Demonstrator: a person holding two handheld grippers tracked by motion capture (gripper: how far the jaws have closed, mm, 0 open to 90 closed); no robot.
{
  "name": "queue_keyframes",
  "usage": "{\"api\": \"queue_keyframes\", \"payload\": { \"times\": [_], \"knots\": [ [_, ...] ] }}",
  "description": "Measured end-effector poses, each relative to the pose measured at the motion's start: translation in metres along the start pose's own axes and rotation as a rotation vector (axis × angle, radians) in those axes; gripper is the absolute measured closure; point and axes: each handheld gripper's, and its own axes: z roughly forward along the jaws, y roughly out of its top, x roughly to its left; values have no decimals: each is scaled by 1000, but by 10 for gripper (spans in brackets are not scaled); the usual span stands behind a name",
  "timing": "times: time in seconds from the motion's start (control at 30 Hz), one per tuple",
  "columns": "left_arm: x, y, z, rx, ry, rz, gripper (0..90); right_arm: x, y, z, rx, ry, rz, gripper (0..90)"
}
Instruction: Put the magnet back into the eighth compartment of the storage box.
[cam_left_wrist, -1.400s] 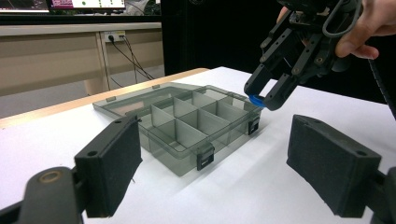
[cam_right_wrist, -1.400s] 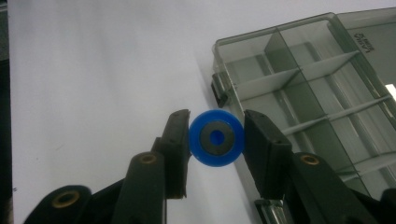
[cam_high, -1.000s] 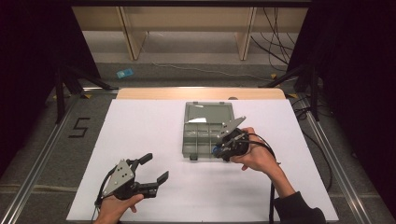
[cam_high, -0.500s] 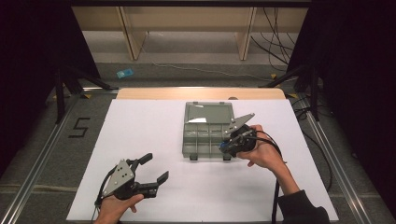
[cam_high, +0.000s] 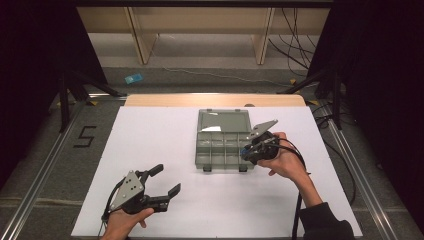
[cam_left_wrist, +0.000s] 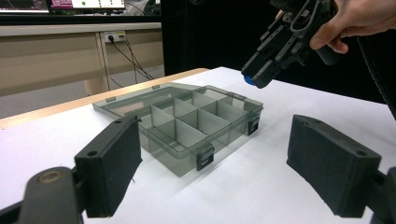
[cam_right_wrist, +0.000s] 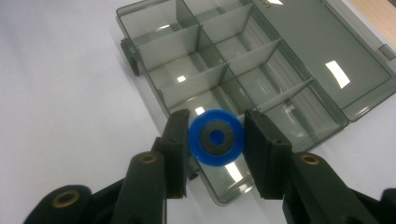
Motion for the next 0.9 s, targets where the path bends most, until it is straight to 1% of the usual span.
{"api": "queue_keyframes", "payload": {
  "times": [0.27,0.33,0.37,0.4,0.47,0.53,0.6,0.63,0.7,0.83,0.9],
  "knots": [
    [0,0,0,1,-1,-1,172,-3,-2,4,16,-23,3,627],
    [0,0,0,3,-1,1,172,-4,-2,4,21,-22,10,627],
    [0,0,0,4,0,1,172,-5,-2,5,13,-24,2,627],
    [1,0,0,3,-1,2,172,-5,-2,5,15,-18,6,627],
    [0,0,0,1,-3,5,172,-6,-3,7,14,-20,0,627],
    [0,0,0,2,-1,1,172,-7,-3,7,20,-28,4,626],
    [0,0,0,2,-2,2,172,-7,-3,7,31,-21,7,626],
    [0,0,0,2,-2,1,172,-7,-4,9,27,-33,6,626],
    [0,0,0,3,-3,3,172,-9,-4,9,41,-29,3,626],
    [0,0,0,3,-3,2,172,-10,-5,14,46,-48,2,626],
    [0,0,0,3,-3,1,172,-12,-5,15,55,-48,6,626]
  ]
}}
